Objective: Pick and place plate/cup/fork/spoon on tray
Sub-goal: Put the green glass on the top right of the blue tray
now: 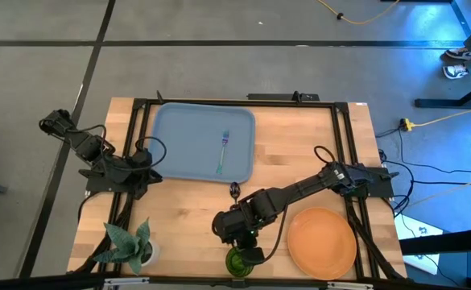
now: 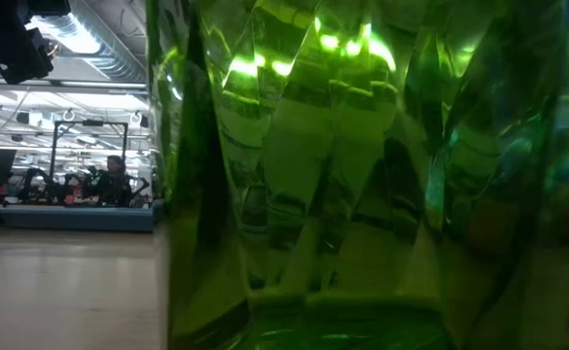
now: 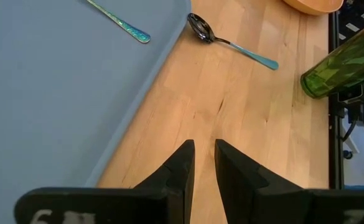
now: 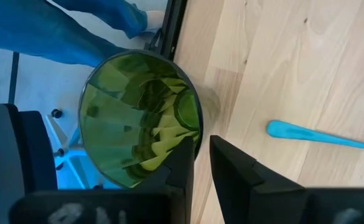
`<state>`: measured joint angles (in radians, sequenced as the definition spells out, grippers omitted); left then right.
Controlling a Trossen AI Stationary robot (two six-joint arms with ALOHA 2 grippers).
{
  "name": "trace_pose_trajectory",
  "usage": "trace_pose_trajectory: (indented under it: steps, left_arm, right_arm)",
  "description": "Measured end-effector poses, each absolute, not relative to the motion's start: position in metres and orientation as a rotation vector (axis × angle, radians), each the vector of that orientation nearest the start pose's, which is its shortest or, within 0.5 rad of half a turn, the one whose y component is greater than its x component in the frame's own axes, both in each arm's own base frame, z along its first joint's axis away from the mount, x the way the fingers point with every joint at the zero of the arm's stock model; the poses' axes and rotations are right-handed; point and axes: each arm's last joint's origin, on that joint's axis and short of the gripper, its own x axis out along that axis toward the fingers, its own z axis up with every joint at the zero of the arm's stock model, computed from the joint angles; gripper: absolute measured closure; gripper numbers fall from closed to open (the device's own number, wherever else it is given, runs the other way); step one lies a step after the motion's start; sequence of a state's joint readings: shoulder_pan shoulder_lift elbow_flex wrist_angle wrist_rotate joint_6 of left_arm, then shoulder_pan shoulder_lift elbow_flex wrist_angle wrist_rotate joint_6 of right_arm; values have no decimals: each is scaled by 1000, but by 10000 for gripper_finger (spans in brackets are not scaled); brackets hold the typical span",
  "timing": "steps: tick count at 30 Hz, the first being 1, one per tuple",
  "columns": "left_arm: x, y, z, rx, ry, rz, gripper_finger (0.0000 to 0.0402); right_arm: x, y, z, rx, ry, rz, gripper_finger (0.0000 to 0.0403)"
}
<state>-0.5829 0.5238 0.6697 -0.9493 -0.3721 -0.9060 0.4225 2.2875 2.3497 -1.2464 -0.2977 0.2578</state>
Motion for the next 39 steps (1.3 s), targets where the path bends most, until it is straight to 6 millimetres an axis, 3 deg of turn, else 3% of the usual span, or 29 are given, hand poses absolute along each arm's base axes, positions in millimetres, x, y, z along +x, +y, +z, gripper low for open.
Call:
trace_pose_trajectory:
  steps: [28,39]
  left_arm:
    - [82,-41,262,-494,734,134,345]
    - [82,-41,262,-494,734,134,345]
  right_arm:
    - [432,204,282,165,1261,477,345]
    - [434,206,265,163,1292,467,345]
